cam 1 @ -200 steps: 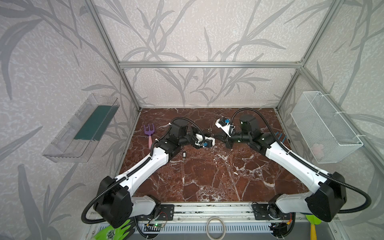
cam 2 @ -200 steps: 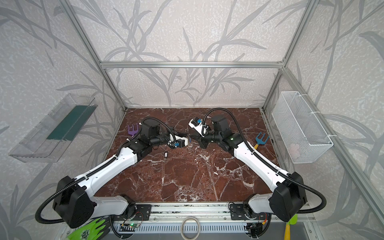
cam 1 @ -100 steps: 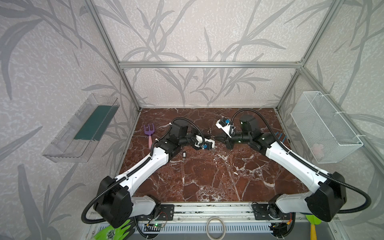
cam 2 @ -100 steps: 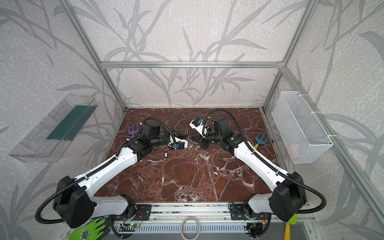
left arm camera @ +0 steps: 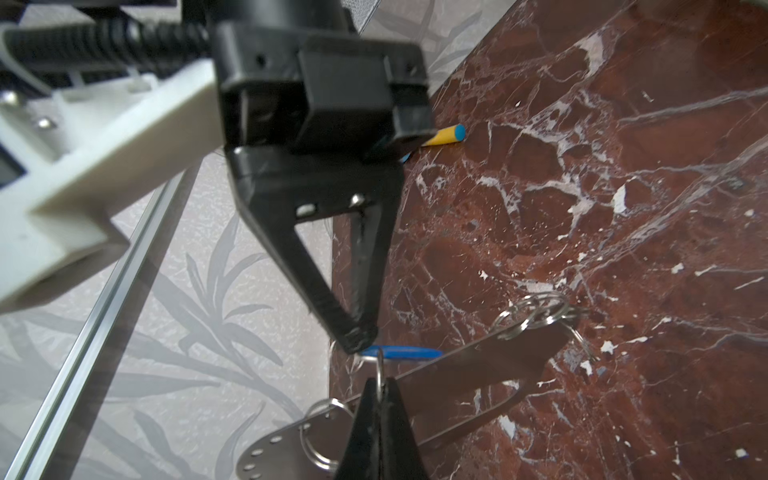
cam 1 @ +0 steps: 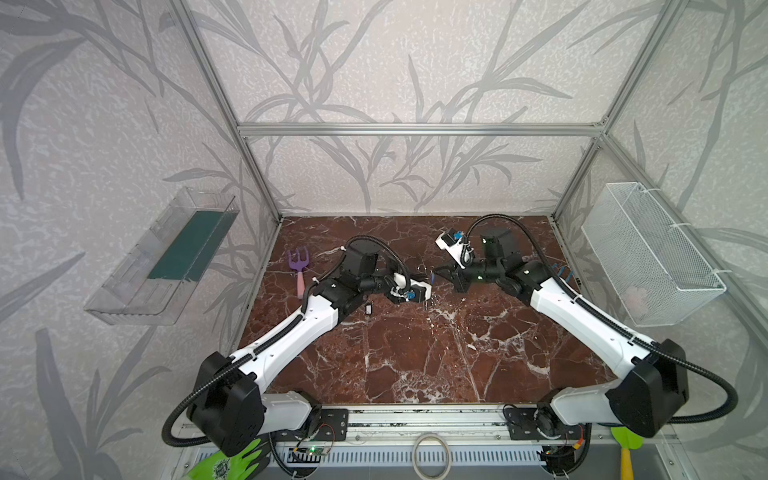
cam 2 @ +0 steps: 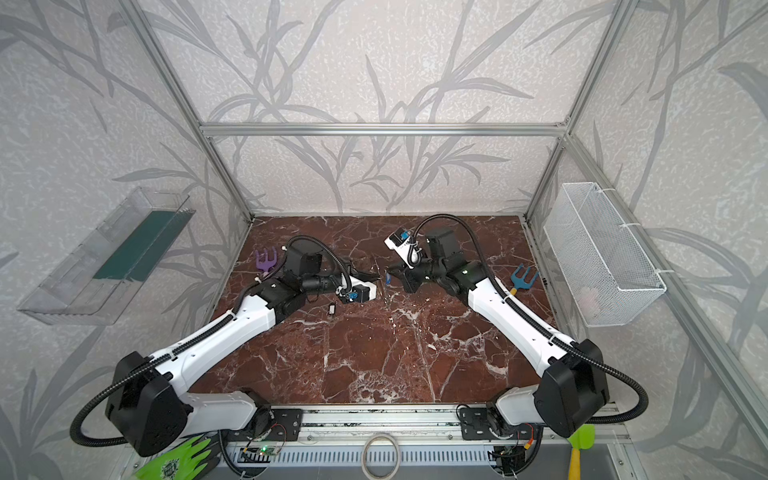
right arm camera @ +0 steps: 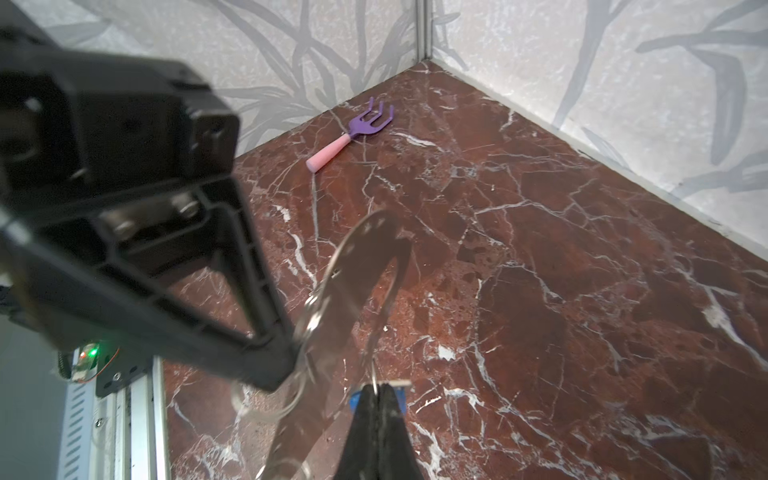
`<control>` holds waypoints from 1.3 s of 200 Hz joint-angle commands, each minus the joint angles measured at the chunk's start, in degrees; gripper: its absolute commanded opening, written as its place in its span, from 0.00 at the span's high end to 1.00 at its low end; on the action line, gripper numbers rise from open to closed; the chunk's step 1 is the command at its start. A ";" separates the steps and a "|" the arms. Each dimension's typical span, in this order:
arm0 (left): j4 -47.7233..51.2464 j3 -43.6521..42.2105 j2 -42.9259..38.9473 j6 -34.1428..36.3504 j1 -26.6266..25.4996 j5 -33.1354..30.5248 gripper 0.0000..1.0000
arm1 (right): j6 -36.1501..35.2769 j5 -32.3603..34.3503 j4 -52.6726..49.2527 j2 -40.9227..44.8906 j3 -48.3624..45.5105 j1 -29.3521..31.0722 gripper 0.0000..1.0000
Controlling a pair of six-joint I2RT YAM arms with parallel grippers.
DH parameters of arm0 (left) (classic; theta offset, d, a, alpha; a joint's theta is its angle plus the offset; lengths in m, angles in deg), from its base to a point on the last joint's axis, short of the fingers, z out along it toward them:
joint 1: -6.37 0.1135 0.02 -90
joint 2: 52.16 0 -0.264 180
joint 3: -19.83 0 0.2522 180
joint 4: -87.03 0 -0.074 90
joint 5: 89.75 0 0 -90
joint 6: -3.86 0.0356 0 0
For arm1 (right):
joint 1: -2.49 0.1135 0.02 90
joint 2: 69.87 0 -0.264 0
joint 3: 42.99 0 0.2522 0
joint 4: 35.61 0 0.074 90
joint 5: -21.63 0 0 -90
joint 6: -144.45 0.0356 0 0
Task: Put the keys on the keyring
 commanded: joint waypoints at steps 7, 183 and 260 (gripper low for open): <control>0.76 1.64 0.08 -0.16 -0.76 1.71 1.00 | 1.76 0.15 2.41 0.07 1.83 -0.07 1.00; 2.57 6.64 2.62 -16.47 1.15 0.75 1.00 | -8.13 -3.72 2.50 5.73 -3.86 1.03 1.00; 3.07 7.53 3.43 -17.65 0.70 1.01 1.00 | -4.55 -3.91 6.18 5.30 -3.39 1.22 1.00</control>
